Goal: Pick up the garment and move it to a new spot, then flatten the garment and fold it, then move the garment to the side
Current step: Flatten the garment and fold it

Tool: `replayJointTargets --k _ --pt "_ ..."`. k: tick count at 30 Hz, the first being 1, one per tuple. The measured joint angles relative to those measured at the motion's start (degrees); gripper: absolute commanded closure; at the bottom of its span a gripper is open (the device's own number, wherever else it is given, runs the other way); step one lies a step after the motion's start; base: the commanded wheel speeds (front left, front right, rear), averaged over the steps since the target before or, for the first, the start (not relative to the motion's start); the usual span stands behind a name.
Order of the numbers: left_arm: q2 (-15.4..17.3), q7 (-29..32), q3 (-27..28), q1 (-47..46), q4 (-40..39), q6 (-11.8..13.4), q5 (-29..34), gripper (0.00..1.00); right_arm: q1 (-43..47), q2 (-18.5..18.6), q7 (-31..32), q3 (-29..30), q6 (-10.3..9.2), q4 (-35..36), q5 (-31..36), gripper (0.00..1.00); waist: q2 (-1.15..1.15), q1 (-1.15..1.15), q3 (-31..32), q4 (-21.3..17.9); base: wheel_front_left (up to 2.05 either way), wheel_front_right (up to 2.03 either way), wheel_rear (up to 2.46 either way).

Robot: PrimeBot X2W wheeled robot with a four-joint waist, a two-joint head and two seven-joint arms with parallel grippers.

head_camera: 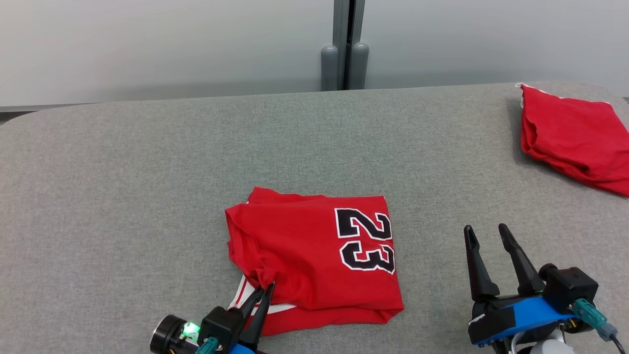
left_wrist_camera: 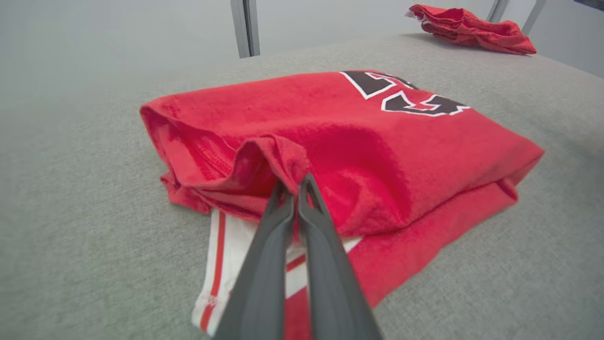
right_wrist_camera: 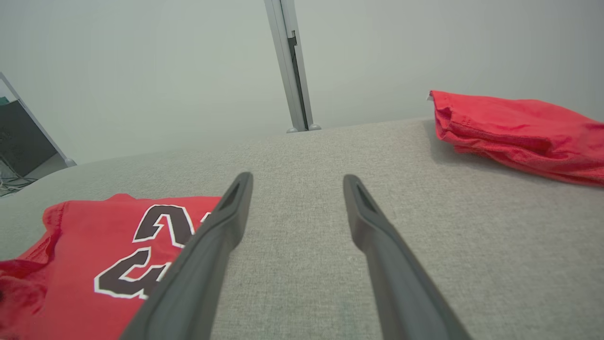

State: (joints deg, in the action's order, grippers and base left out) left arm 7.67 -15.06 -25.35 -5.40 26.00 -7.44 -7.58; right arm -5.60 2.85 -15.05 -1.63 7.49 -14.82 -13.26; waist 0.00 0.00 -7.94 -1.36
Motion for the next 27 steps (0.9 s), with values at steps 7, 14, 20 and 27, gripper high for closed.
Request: replayJointTargets --k 7,14,20,27 --pt "0.7 0.0 3.0 4.2 -3.9 0.4 -0.5 1.0 0.1 0.0 0.0 0.9 0.0 -0.5 0.1 0.0 0.0 0.0 0.2 1.4 0.0 0.0 0.0" --pt "-0.3 0.0 3.8 6.4 -1.5 0.4 -1.4 0.0 0.1 0.0 0.0 1.2 0.0 -1.6 0.2 0.0 0.0 0.0 0.1 2.6 0.0 0.0 0.0" --pt "-1.5 0.0 8.3 6.5 -6.3 0.4 -2.5 0.0 0.0 0.0 0.0 1.5 0.0 -2.2 0.5 0.0 0.0 0.0 0.8 2.8 0.0 0.0 0.0" --pt "-2.4 0.0 18.8 7.7 -14.5 2.4 -2.4 0.0 0.4 0.0 0.0 2.4 0.0 -2.3 0.0 0.0 0.0 0.0 1.9 3.0 0.0 0.0 0.0"
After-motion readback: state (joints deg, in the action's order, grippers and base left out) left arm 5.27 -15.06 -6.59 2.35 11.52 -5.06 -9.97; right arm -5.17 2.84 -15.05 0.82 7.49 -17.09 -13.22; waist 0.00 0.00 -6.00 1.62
